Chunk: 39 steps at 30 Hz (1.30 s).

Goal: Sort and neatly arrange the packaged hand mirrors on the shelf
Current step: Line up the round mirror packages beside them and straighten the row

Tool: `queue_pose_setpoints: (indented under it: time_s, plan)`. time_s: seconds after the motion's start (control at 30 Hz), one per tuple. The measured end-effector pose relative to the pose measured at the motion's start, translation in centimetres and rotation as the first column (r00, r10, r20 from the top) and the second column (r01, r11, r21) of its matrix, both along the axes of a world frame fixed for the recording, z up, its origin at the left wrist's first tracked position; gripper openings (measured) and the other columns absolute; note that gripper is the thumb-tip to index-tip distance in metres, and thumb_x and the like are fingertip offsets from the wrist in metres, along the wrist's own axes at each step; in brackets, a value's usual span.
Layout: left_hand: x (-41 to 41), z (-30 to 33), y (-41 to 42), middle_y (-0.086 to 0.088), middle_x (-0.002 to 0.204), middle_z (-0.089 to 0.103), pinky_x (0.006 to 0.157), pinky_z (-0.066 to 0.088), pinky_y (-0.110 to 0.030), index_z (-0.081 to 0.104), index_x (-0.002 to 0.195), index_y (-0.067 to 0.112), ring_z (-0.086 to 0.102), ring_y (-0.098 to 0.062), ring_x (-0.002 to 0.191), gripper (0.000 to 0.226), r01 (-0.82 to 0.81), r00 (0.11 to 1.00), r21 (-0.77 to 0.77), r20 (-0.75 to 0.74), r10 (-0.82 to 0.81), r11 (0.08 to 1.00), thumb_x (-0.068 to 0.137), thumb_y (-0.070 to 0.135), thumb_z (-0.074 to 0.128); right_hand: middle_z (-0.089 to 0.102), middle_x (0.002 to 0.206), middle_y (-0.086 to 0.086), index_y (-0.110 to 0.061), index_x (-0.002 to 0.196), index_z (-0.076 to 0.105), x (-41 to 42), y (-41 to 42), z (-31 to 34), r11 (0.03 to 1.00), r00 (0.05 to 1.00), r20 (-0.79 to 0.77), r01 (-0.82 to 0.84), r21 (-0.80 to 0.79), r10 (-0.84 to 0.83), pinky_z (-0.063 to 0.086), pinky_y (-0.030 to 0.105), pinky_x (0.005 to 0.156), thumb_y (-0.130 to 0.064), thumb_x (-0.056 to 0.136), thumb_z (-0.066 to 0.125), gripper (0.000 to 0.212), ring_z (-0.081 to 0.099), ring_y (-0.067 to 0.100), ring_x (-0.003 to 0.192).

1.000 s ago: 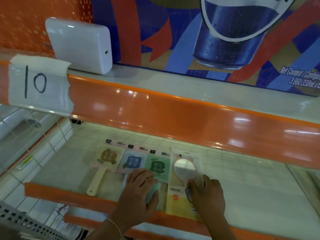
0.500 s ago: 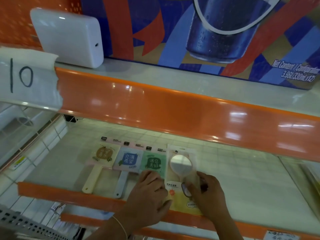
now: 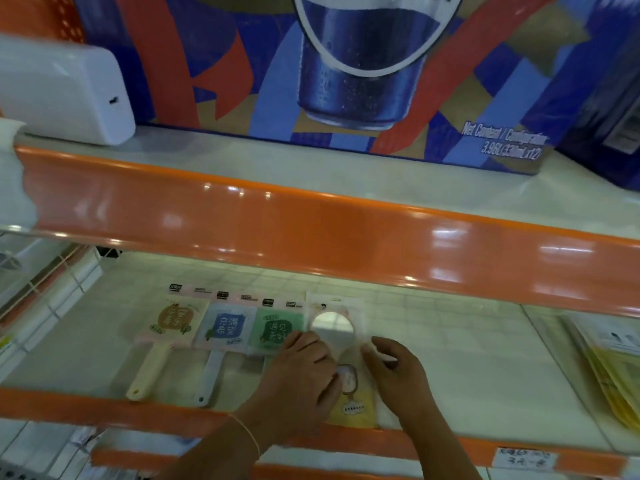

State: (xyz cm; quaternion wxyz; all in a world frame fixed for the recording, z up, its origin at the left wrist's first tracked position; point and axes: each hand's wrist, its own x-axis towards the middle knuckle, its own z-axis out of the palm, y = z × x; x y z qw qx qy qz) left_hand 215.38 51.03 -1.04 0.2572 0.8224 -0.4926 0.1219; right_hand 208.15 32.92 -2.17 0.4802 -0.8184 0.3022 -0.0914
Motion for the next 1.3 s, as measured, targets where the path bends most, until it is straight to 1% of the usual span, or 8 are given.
queue_pose_setpoints:
  time_s: [0.17, 0.37, 0.47, 0.63, 0.8, 0.93, 1.07, 1.3]
  plan:
    - [0.9, 2.7, -4.4, 0.007, 0.078, 0.061, 0.081, 0.052, -0.033, 0.068, 0.077, 0.022, 0.057, -0.016, 0.082, 0.030, -0.075, 0.997, 0.096, -0.008, 0.076, 0.993, 0.086, 0.037, 0.043, 0.066, 0.104, -0.009, -0.030, 0.098, 0.066, -1.1, -3.3, 2.2, 0.988, 0.994, 0.072, 0.070, 0.141, -0.080, 0.050, 0.025, 0.069, -0.035, 0.087, 0.067, 0.012, 0.062, 0.009, 0.085]
    - [-1.2, 4.0, -11.3, 0.002, 0.110, 0.060, 0.095, 0.042, -0.031, 0.062, 0.117, 0.018, 0.049, -0.016, 0.106, 0.035, -0.061, 0.980, 0.104, -0.181, 0.079, 0.993, 0.094, 0.036, 0.044, 0.071, 0.095, -0.008, -0.030, 0.086, 0.070, -5.1, -9.9, 3.5, 0.980, 0.983, 0.095, 0.143, 0.137, -0.157, 0.054, 0.035, 0.077, -0.030, 0.087, 0.068, 0.001, 0.065, 0.013, 0.083]
    - [-3.2, 3.9, -15.2, 0.005, 0.121, 0.054, 0.095, 0.040, -0.025, 0.053, 0.128, 0.021, 0.045, -0.012, 0.114, 0.037, -0.029, 0.967, 0.113, -0.249, 0.056, 0.993, 0.096, 0.037, 0.044, 0.070, 0.097, -0.010, -0.025, 0.094, 0.071, -7.7, -13.4, 3.6, 0.976, 0.979, 0.067, 0.182, 0.118, -0.190, 0.055, 0.037, 0.081, -0.031, 0.088, 0.067, 0.009, 0.065, 0.012, 0.089]
    - [-6.1, 3.6, -21.3, 0.007, 0.133, 0.046, 0.095, 0.042, -0.025, 0.043, 0.138, 0.023, 0.048, -0.013, 0.117, 0.045, 0.025, 0.940, 0.158, -0.340, 0.030, 0.987, 0.096, 0.039, 0.044, 0.067, 0.097, -0.014, -0.022, 0.105, 0.066, -11.9, -19.5, 3.5, 0.963, 0.961, 0.077, 0.268, -0.014, -0.266, 0.044, 0.016, 0.069, -0.032, 0.089, 0.065, 0.019, 0.060, -0.003, 0.086]
    - [-8.2, 2.7, -26.4, 0.006, 0.138, 0.042, 0.101, 0.040, -0.027, 0.038, 0.141, 0.024, 0.045, -0.013, 0.123, 0.047, 0.083, 0.922, 0.211, -0.386, 0.006, 0.974, 0.096, 0.040, 0.044, 0.068, 0.105, 0.002, -0.013, 0.117, 0.065, -15.6, -24.9, 2.9, 0.889, 0.928, 0.102, 0.373, -0.268, -0.358, 0.041, 0.022, 0.076, -0.029, 0.090, 0.063, 0.031, 0.061, 0.016, 0.092]
    - [-9.9, 2.4, -30.1, 0.005, 0.139, 0.042, 0.102, 0.041, -0.031, 0.037, 0.142, 0.024, 0.044, -0.015, 0.124, 0.049, 0.102, 0.910, 0.236, -0.414, 0.006, 0.966, 0.096, 0.039, 0.044, 0.073, 0.094, 0.017, 0.000, 0.104, 0.070, -17.5, -29.7, 1.9, 0.742, 0.884, 0.198, 0.463, -0.485, -0.423, 0.050, 0.034, 0.078, -0.014, 0.080, 0.072, 0.028, 0.067, 0.037, 0.089]
    - [-11.2, 2.2, -32.6, 0.005, 0.141, 0.041, 0.102, 0.040, -0.029, 0.035, 0.143, 0.024, 0.044, -0.014, 0.125, 0.050, 0.112, 0.908, 0.254, -0.420, 0.005, 0.961, 0.097, 0.039, 0.044, 0.070, 0.092, 0.020, -0.005, 0.101, 0.071, -18.7, -33.9, 0.9, 0.634, 0.862, 0.188, 0.478, -0.608, -0.470, 0.051, 0.043, 0.076, -0.015, 0.073, 0.072, 0.030, 0.063, 0.042, 0.085]
    - [-12.3, 2.2, -35.1, 0.004, 0.141, 0.041, 0.102, 0.041, -0.030, 0.036, 0.143, 0.024, 0.045, -0.014, 0.126, 0.048, 0.112, 0.899, 0.262, -0.439, 0.015, 0.959, 0.097, 0.039, 0.043, 0.056, 0.127, 0.016, -0.013, 0.134, 0.049, -18.6, -37.3, 0.1, 0.751, 0.868, -0.100, 0.357, -0.555, -0.487, 0.043, 0.046, 0.097, -0.047, 0.069, 0.076, 0.078, 0.051, 0.038, 0.116]
